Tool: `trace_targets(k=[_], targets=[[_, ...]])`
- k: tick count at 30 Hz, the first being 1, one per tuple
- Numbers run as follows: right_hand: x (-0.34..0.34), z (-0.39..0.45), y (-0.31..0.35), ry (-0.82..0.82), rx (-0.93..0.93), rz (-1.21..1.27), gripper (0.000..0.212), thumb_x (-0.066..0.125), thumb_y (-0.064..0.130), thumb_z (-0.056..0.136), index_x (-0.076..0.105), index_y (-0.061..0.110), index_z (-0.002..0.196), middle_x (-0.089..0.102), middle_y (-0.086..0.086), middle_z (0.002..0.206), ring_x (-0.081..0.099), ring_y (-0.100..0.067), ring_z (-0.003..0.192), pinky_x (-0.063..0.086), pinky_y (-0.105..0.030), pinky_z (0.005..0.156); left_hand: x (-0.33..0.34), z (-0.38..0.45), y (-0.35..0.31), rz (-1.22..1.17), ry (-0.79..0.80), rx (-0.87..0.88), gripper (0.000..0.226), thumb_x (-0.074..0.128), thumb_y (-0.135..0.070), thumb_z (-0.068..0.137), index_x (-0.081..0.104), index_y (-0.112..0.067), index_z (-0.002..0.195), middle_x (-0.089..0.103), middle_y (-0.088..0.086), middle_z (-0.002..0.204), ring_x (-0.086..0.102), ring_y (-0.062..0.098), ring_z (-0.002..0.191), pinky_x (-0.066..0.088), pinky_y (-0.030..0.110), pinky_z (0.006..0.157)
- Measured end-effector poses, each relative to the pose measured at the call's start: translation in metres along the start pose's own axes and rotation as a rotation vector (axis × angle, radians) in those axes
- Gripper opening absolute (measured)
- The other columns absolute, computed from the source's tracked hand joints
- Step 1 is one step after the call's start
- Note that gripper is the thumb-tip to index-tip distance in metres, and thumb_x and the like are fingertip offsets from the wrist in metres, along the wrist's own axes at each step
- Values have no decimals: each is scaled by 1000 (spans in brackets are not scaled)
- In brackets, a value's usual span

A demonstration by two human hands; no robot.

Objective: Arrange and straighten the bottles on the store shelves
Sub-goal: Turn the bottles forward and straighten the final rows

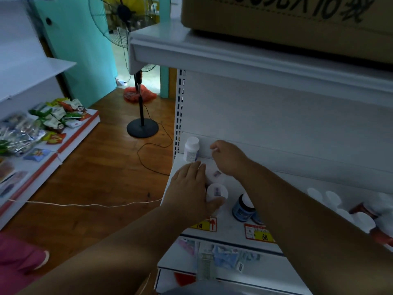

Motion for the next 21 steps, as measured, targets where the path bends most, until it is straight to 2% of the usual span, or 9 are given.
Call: trace_targets(k=[2, 4, 7, 9, 13, 16, 18, 21], targets=[[-3, 18, 13, -39, -82, -44, 35, 41, 19, 99, 52, 16, 132, 54, -12, 134, 53, -26, 116, 39, -28, 90, -17, -1, 8, -67, -123, -34, 86, 40, -74, 84, 35, -13, 145, 40, 4, 147, 33, 19, 134, 26, 31, 112], [1, 34, 25, -2, -144, -86, 39, 45, 15, 97, 48, 16, 136, 47, -15, 137, 50, -30, 120, 38, -32, 96, -30, -2, 18, -91, -175, -48, 73, 42, -67, 88, 43, -15, 138, 47, 2, 139, 40, 18, 126, 29, 28, 106], [22, 52, 33, 172, -181, -308, 63, 62, 15, 89, 35, 17, 146, 35, -16, 146, 41, -32, 131, 32, -36, 107, -36, -4, 34, -62, -158, -65, 67, 41, -60, 93, 38, -16, 144, 43, 2, 144, 35, 17, 132, 25, 27, 109], [35, 60, 30, 184, -179, -386, 68, 66, 16, 84, 35, 16, 144, 38, -15, 145, 42, -31, 129, 34, -37, 106, -37, -4, 43, -66, -151, -91, 65, 42, -57, 95, 35, -17, 146, 42, 0, 146, 32, 16, 134, 23, 25, 110], [38, 65, 31, -39, -297, -388, 45, 63, 13, 81, 48, 14, 123, 45, -15, 121, 49, -33, 108, 45, -39, 89, -37, 1, 52, -57, -144, -108, 64, 44, -55, 95, 35, -18, 146, 43, 0, 145, 34, 16, 132, 26, 27, 109], [36, 66, 40, -57, -398, -373, 26, 56, 6, 82, 53, 4, 107, 50, -16, 111, 51, -33, 101, 43, -38, 82, -36, 8, 54, -72, -128, -126, 64, 46, -53, 94, 36, -18, 146, 43, 0, 145, 35, 17, 132, 27, 28, 109], [34, 65, 43, -50, -397, -331, 25, 54, 8, 85, 52, 3, 109, 51, -17, 112, 52, -33, 101, 42, -37, 82, -35, 12, 55, -97, -132, -146, 63, 48, -53, 94, 36, -19, 146, 44, -1, 144, 36, 16, 132, 28, 27, 109], [24, 55, 35, -71, -285, -207, 32, 49, 22, 93, 49, 5, 119, 48, -17, 122, 52, -31, 105, 45, -39, 88, -35, 17, 54, -135, -154, -154, 60, 51, -53, 93, 39, -21, 143, 47, -2, 139, 39, 16, 128, 30, 25, 104]])
Point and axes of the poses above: each hand's wrist, its own z-axis towards the middle knuckle, its own x-axis out of the palm, y = z × x, the point moved 3 cm from there along z, towards the middle knuckle
